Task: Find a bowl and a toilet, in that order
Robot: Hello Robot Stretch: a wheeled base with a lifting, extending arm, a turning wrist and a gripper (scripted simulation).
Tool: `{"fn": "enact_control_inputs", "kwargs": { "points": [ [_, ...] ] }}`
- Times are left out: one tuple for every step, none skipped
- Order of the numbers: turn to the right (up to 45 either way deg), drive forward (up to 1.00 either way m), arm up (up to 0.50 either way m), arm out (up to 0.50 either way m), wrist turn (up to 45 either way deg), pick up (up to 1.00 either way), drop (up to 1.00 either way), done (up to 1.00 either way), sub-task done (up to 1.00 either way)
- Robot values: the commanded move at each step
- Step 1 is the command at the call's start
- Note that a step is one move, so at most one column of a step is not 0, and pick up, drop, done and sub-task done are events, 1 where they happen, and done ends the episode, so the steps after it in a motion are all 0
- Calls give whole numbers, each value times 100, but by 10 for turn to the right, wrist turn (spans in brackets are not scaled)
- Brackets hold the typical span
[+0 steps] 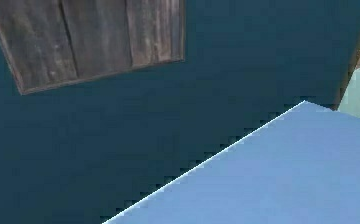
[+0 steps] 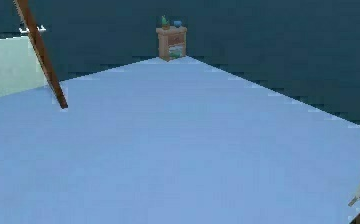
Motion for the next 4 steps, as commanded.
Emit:
{"fn": "enact_control_inputs", "kwargs": {
  "points": [
    [390,0,0,0,0,0,0,0,0],
    [0,100,0,0,0,0,0,0,0],
    [0,100,0,0,0,0,0,0,0],
    [0,90,0,0,0,0,0,0,0]
  ]
}}
